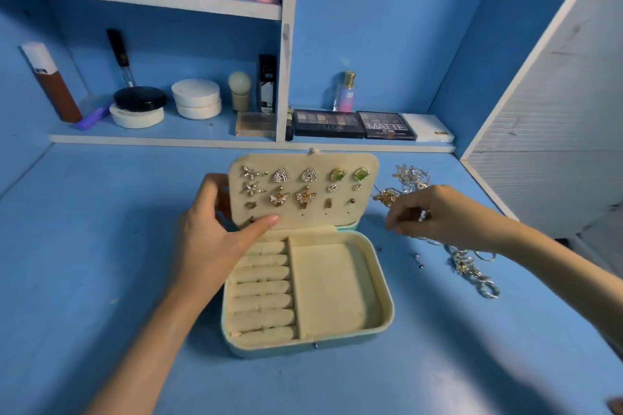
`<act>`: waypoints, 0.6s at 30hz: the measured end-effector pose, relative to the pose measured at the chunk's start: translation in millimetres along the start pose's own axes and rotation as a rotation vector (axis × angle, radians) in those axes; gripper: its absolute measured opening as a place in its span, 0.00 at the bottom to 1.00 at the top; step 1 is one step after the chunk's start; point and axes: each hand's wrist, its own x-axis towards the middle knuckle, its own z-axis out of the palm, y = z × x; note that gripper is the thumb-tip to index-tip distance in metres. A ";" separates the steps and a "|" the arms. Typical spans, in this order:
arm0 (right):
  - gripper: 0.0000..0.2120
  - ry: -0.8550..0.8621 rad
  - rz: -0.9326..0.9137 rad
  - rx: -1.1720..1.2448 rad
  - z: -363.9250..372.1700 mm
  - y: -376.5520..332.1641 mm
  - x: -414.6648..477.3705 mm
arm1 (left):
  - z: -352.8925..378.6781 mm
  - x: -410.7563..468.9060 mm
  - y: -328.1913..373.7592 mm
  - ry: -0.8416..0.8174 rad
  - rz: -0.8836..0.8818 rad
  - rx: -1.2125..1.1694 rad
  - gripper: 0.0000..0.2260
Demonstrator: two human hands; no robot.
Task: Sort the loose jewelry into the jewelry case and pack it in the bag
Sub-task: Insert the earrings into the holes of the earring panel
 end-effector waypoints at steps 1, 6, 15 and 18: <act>0.10 0.007 -0.004 -0.026 0.6 1.0 -3.1 | 0.2 0.3 0.1 -0.004 -0.002 0.003 0.20; 0.12 -0.007 -0.033 -0.105 2.3 3.7 -14.7 | 2.1 2.4 -0.9 -0.010 0.012 0.006 0.19; 0.07 0.003 -0.087 -0.187 11.2 -2.5 -12.3 | 2.5 4.6 -1.6 -0.016 0.013 0.027 0.19; 0.06 -0.014 -0.091 -0.230 12.4 -4.4 -10.9 | 1.7 5.0 -3.0 -0.024 0.006 0.025 0.19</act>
